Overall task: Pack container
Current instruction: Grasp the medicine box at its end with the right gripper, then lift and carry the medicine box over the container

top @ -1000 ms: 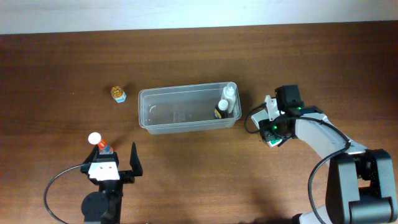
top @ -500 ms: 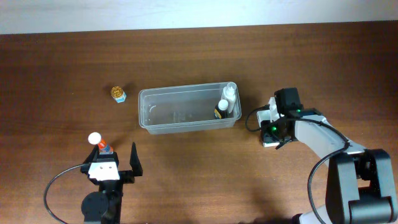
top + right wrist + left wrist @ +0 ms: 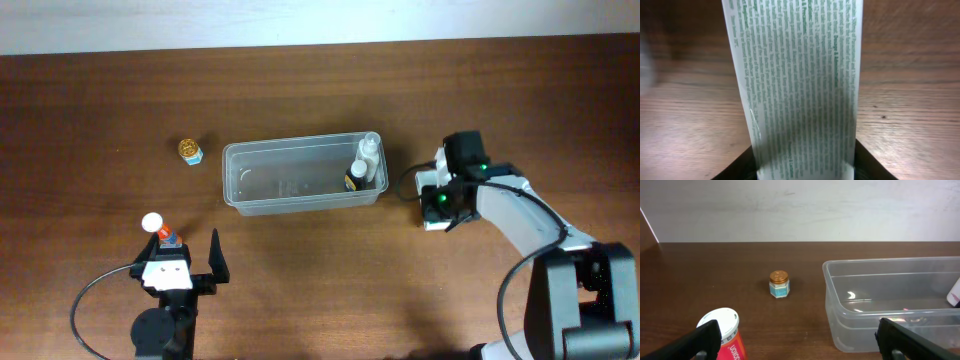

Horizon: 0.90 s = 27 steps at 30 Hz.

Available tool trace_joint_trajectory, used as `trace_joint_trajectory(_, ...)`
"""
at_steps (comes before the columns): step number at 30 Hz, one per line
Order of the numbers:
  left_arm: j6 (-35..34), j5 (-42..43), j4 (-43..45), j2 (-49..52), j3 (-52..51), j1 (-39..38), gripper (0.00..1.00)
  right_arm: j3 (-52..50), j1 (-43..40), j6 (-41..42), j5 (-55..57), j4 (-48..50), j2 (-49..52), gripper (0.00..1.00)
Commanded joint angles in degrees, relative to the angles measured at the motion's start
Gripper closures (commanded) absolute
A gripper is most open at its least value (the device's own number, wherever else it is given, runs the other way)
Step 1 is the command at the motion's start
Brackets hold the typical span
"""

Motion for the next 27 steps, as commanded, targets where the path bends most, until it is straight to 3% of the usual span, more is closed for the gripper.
trace_joint_trajectory(1,0.24,0.61,0.04,-0.35,-0.55,0.35,0.01,5.99,-0.46,-1.20,-0.24,-3.10,-5.05,0.57)
trace_joint_trajectory(10,0.24,0.61,0.04,-0.35,-0.55,0.35,0.01,17.16,0.48,-3.17,-1.79,-12.63,-14.14,0.57)
trace_joint_trajectory(17,0.24,0.61,0.04,-0.35,-0.55,0.35,0.00,17.94,13.11,-6.38,-3.28,-7.45,-19.21,0.57)
trace_joint_trajectory(27,0.24,0.61,0.04,-0.35,-0.57,0.35,0.01,17.94,29.88,-13.29,3.80,1.73,-11.67,0.57)
